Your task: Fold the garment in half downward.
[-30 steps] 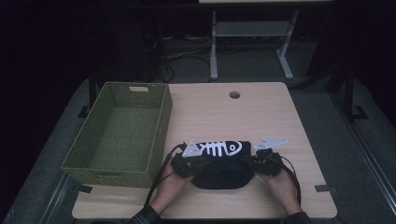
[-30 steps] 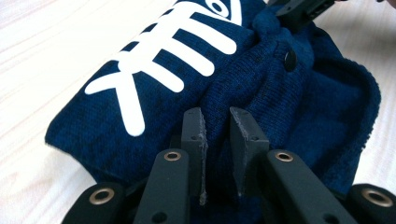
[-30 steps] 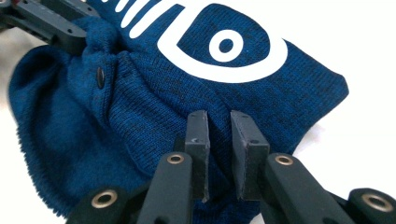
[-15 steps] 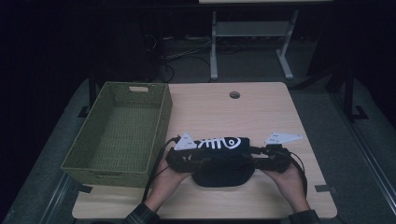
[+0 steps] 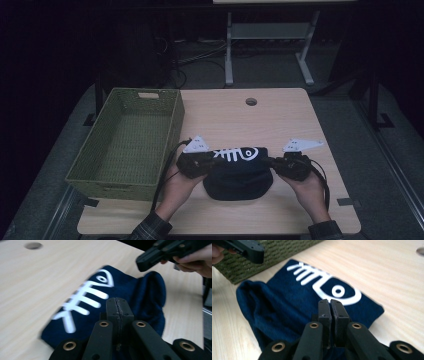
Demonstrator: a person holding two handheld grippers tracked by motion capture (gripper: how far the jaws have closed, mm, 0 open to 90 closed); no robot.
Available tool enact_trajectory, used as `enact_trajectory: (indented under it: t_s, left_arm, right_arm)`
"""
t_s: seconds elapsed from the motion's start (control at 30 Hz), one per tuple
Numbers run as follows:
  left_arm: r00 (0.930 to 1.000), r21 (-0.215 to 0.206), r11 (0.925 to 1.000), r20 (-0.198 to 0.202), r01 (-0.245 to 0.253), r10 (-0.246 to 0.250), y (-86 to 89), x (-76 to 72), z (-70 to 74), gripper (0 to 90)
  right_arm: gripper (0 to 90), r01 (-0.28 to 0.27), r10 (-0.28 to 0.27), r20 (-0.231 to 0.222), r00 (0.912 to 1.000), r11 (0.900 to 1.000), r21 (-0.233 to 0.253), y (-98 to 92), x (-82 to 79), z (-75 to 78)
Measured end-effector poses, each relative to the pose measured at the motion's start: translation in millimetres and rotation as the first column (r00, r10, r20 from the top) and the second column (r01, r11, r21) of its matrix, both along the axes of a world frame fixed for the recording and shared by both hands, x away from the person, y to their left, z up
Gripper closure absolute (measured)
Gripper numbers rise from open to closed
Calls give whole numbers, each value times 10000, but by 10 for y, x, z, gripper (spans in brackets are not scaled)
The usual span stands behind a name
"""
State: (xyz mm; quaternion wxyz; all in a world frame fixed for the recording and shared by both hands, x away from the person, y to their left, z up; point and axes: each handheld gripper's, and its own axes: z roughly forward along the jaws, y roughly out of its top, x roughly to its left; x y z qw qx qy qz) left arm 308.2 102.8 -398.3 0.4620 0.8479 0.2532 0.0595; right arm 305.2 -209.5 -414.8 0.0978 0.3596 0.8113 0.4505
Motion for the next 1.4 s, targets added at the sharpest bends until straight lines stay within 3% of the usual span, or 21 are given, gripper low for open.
enact_trajectory:
  t_s: [0.17, 0.33, 0.53, 0.7, 1.17, 1.3, 1.4]
  left_arm:
    - [9989, 411, 9983, -230, 415, -406, -104, -112, -145, 871]
    - [9979, 766, 9959, -453, 486, -452, -100, -192, -285, 871]
    - [9982, 1229, 9919, -546, 323, -258, -76, -193, -425, 872]
    - [9982, 1767, 9837, -552, 343, -249, -111, -169, -553, 885]
    - [9993, 2070, 9782, -280, -181, 244, -22, -87, -591, 899]
    - [9994, 2062, 9783, -233, -212, 266, -26, -90, -589, 898]
    - [9990, 1886, 9818, -331, -227, 295, -10, -89, -567, 881]
  right_arm:
    - [880, -136, 136, -225, 9997, 9999, 23, -27, -115, -97]
    - [885, -419, 411, -525, 9978, 9990, -160, 17, -279, -227]
    - [896, -407, 369, -962, 9947, 9984, -383, 53, -304, -358]
    - [899, -392, 325, -1138, 9930, 9976, -571, 86, -304, -422]
    - [900, -891, 787, -992, 9920, 9904, -1054, 278, -396, -467]
    - [900, -950, 849, -974, 9916, 9899, -1050, 287, -395, -457]
    - [882, -931, 863, -706, 9938, 9906, -1001, 267, -399, -430]
